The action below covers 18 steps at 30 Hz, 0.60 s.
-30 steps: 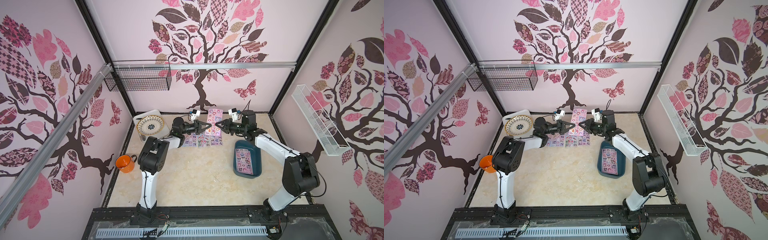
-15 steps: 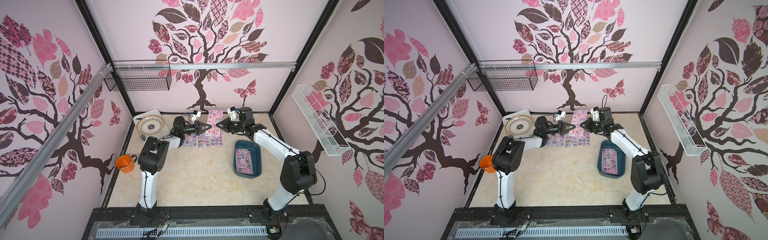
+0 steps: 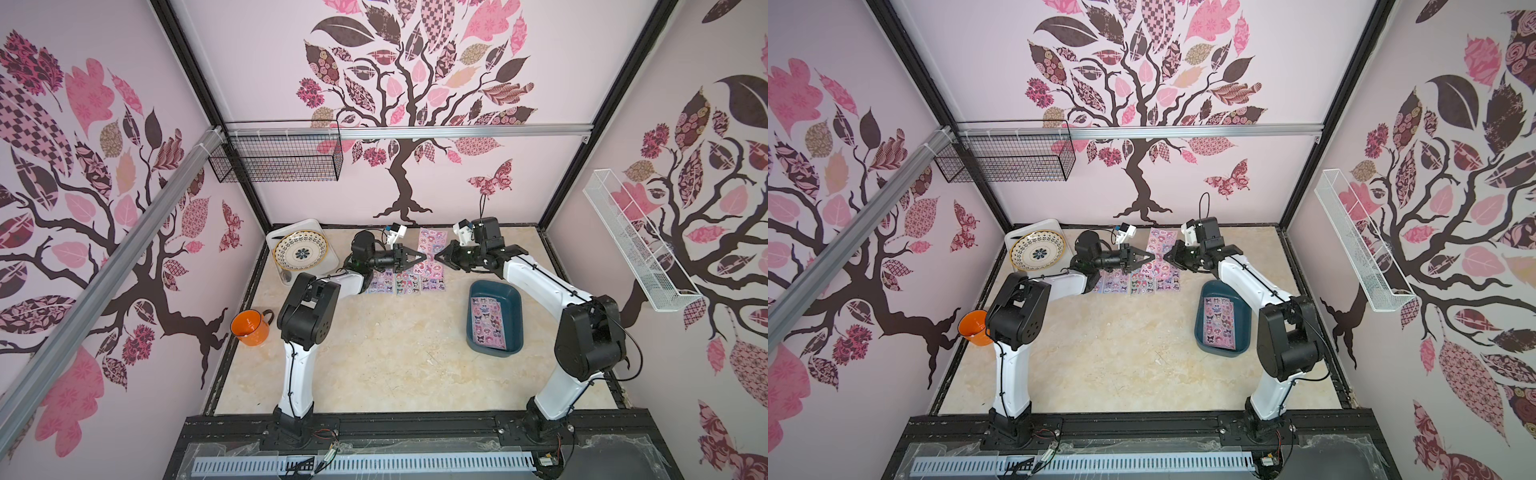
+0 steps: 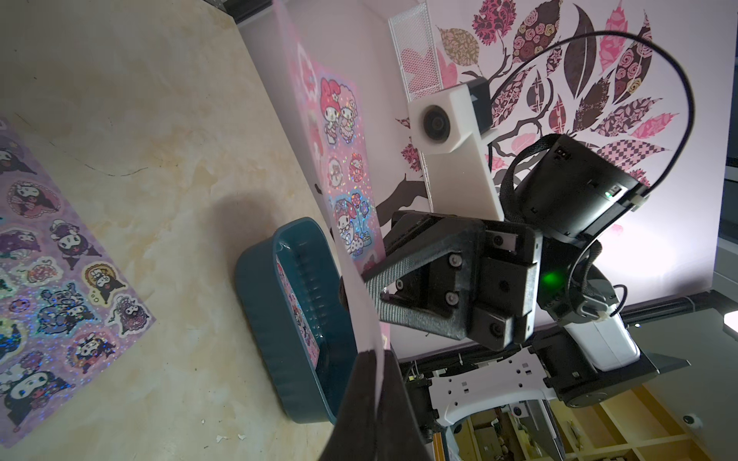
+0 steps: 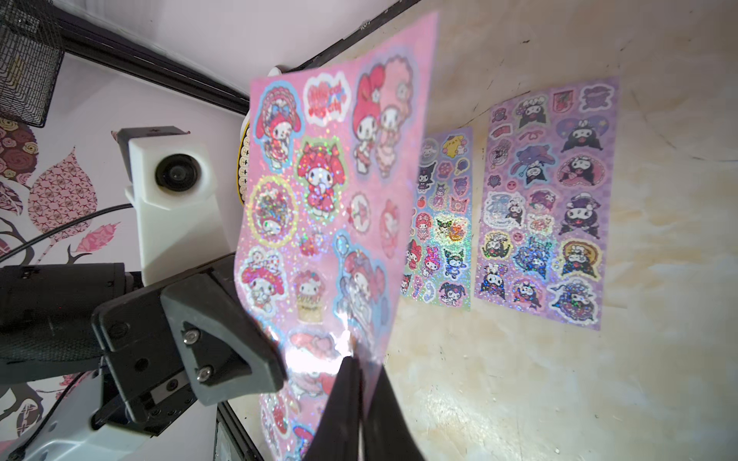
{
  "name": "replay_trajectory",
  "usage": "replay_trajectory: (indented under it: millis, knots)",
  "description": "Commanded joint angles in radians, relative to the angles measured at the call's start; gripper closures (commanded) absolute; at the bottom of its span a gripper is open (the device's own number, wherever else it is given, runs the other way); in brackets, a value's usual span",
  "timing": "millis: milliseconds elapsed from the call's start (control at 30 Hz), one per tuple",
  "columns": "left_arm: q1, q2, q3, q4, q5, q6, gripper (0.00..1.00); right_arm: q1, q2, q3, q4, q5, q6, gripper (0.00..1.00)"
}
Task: Take the stickers out of the storage box
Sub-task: Pick up the sticker from the storage box.
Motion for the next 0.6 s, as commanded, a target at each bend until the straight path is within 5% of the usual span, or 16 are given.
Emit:
replay_trajectory:
  millis: [0, 567]
  knots:
    - [0.000, -0.010, 0.021, -0.024, 0.007, 0.045, 1.00, 0.002, -0.005, 0.017, -0.005, 0.012, -0.013, 0.91]
    - [0.043, -0.044, -0.016, -0.066, 0.025, 0.094, 0.84, -0.054, 0.038, 0.097, -0.181, -0.088, -0.159, 0.90]
